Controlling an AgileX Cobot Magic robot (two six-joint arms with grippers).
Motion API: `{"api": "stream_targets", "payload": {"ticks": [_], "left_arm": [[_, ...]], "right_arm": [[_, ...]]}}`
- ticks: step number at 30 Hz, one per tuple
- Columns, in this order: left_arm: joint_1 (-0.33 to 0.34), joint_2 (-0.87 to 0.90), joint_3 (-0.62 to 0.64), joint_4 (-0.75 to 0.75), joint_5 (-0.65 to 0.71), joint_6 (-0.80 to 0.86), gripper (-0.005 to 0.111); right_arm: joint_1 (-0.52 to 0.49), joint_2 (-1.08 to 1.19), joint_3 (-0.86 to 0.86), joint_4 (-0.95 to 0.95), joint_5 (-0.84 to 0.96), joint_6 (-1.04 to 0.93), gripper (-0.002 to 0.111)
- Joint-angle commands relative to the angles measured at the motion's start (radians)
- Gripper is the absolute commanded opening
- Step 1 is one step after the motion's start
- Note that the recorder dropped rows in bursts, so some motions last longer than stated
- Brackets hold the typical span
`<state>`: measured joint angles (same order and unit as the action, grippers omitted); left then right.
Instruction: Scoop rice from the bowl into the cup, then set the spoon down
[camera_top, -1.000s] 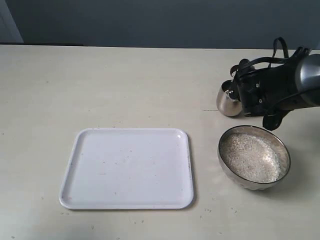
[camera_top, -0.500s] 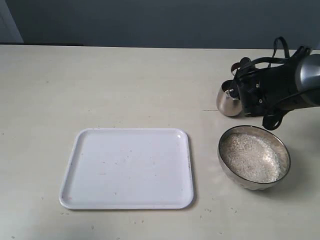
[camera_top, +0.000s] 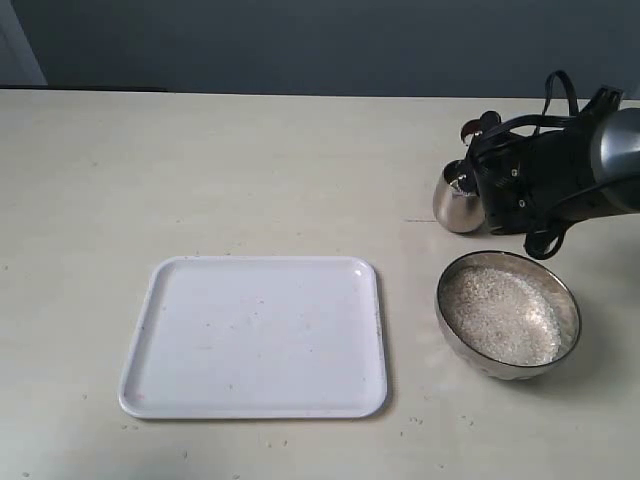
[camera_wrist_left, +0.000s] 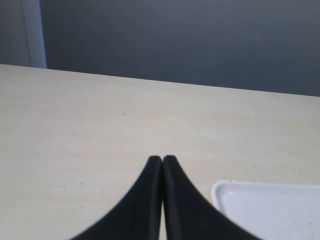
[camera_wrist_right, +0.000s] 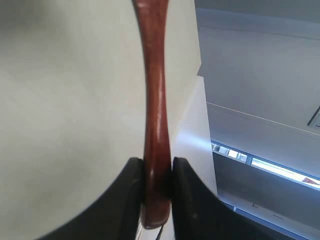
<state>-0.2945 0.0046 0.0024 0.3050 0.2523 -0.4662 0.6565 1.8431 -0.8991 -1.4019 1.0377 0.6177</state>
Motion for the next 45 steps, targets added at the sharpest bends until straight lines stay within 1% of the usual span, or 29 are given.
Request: {"api": "stream_targets", "payload": {"ticks": [1,45], "left_arm": [[-0.006,-0.005,-0.002,0.003,-0.013,-0.003,0.001],[-0.006,-0.005,-0.002,0.003,-0.013,-0.003,0.001]], "right_arm": [[0.002,-0.001,0.007,-0.017,0.018,0.008,-0.001],[0.002,-0.001,0.007,-0.028,0.050,0.011,-0.001]]}}
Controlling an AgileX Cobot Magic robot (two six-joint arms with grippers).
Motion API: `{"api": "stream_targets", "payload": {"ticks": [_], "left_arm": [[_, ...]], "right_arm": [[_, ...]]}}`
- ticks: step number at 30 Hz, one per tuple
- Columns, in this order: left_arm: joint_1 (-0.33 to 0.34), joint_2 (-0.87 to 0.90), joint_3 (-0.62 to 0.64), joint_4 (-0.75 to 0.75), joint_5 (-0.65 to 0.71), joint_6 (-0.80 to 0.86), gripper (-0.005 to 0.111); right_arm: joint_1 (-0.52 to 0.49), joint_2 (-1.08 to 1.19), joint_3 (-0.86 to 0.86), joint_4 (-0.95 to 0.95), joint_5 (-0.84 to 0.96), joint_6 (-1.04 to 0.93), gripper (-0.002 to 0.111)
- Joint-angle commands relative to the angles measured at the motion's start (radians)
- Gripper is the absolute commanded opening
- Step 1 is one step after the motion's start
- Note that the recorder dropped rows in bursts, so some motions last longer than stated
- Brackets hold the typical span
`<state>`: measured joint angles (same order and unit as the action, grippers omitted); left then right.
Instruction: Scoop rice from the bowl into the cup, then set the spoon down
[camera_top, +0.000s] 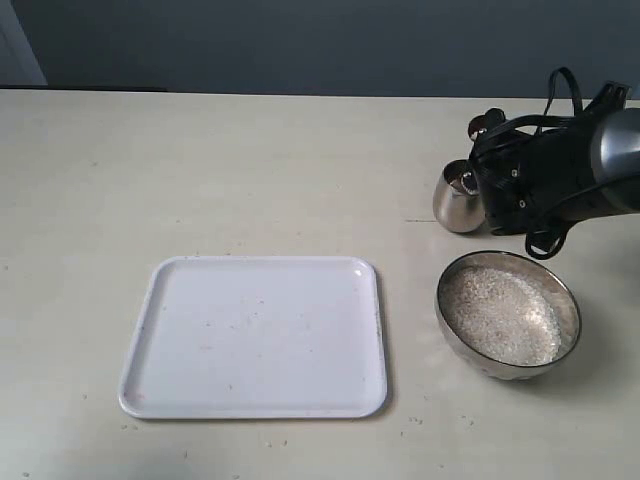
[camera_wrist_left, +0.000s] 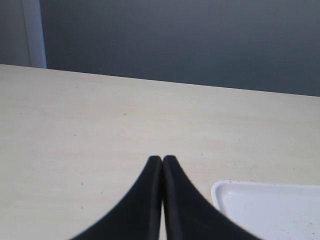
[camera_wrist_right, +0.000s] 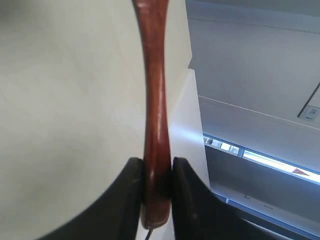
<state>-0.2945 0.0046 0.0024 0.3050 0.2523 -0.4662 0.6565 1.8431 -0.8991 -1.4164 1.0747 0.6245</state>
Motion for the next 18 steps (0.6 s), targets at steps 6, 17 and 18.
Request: {"api": "stream_targets", "payload": {"ticks": [6,17,18], "left_arm": [[-0.006,-0.005,-0.002,0.003,-0.013,-0.003,0.001],[-0.006,-0.005,-0.002,0.003,-0.013,-0.003,0.001],[-0.006,-0.005,-0.002,0.003,-0.013,-0.003,0.001]], "right_arm": [[0.002,-0.001,0.007,-0.024,0.017,0.004,-0.001],[0.002,-0.001,0.007,-0.052,0.029,0.004,-0.001],[0.002,-0.001,0.007,-0.052,0.029,0.004,-0.001]]}}
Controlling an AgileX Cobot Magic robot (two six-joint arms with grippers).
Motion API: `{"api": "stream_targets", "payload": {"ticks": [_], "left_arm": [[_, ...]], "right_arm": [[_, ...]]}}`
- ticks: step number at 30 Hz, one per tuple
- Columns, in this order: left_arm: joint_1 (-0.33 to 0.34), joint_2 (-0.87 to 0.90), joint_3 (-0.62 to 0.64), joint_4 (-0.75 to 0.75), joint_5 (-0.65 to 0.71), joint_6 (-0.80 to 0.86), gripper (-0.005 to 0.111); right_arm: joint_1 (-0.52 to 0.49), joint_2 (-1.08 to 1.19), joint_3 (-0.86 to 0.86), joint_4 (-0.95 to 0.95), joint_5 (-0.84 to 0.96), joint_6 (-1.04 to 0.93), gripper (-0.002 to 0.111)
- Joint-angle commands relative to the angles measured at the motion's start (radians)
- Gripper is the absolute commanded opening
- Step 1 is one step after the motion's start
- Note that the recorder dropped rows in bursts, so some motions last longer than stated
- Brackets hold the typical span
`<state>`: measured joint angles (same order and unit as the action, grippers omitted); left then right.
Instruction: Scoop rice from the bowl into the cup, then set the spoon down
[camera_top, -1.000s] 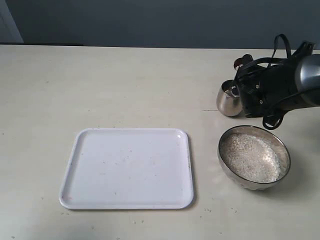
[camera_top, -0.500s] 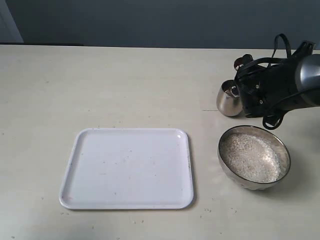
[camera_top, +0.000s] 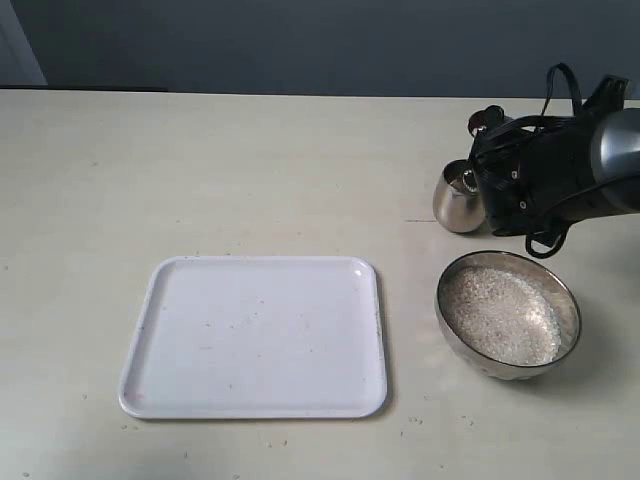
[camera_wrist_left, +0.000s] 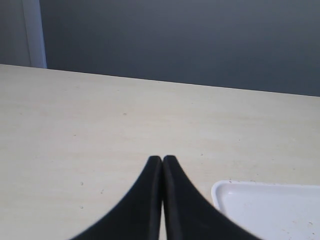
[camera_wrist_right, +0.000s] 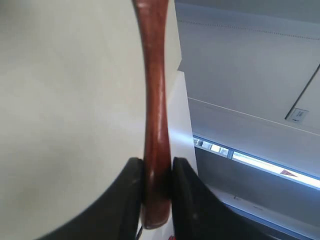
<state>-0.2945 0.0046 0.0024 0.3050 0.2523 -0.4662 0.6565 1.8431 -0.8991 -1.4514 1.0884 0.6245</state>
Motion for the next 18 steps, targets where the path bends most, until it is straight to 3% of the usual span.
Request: {"api": "stream_targets", "payload": {"ticks": [1,18], "left_arm": [[-0.006,-0.005,-0.002,0.003,-0.013,-0.003,0.001],[-0.006,-0.005,-0.002,0.003,-0.013,-0.003,0.001]], "right_arm": [[0.002,-0.001,0.007,-0.017,0.015,0.004,-0.001],[0.002,-0.001,0.007,-0.054,0.034,0.004,-0.001]]}}
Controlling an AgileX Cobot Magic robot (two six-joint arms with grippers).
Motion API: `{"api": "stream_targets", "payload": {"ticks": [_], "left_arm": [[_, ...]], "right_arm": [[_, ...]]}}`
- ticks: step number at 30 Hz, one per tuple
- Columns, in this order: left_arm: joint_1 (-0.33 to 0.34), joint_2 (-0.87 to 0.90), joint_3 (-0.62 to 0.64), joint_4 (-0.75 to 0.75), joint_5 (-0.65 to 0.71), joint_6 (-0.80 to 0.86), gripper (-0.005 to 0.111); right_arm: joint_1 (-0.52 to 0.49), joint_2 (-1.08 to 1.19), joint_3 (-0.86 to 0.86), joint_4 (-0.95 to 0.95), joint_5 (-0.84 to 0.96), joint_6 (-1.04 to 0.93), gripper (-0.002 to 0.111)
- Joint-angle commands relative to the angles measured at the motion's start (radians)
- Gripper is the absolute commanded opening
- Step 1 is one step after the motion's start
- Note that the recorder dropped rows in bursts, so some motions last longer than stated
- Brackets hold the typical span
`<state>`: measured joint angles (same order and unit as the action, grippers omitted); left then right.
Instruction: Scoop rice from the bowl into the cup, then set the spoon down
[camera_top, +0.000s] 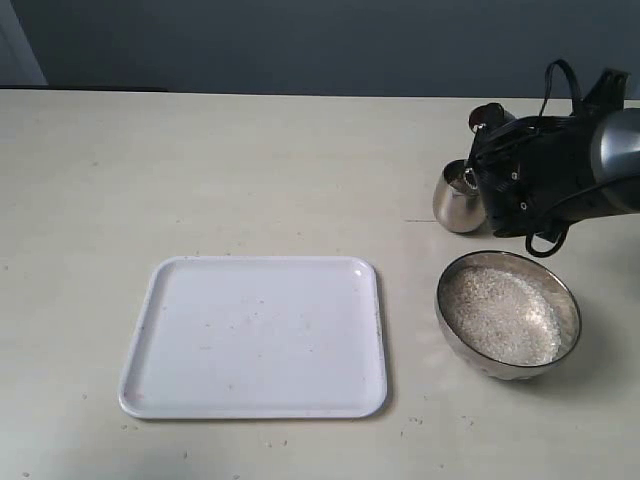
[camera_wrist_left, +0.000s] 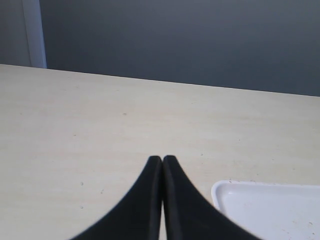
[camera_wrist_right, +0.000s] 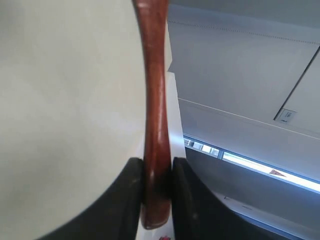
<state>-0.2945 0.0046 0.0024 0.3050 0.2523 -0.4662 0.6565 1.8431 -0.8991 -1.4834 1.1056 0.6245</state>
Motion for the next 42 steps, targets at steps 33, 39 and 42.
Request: {"api": "stream_targets", "payload": {"ticks": [33,39,42], "left_arm": [[-0.006,-0.005,-0.002,0.003,-0.013,-0.003,0.001],[-0.006,-0.005,-0.002,0.003,-0.013,-0.003,0.001],[-0.006,-0.005,-0.002,0.003,-0.013,-0.003,0.001]], "right_arm": [[0.030,-0.001,0.007,0.054,0.007,0.076,-0.001],[0.030,0.027,0.007,0.040,0.049,0.076,-0.001],[0.030,0.072,0.007,0.042,0.075,0.086,-0.001]]}}
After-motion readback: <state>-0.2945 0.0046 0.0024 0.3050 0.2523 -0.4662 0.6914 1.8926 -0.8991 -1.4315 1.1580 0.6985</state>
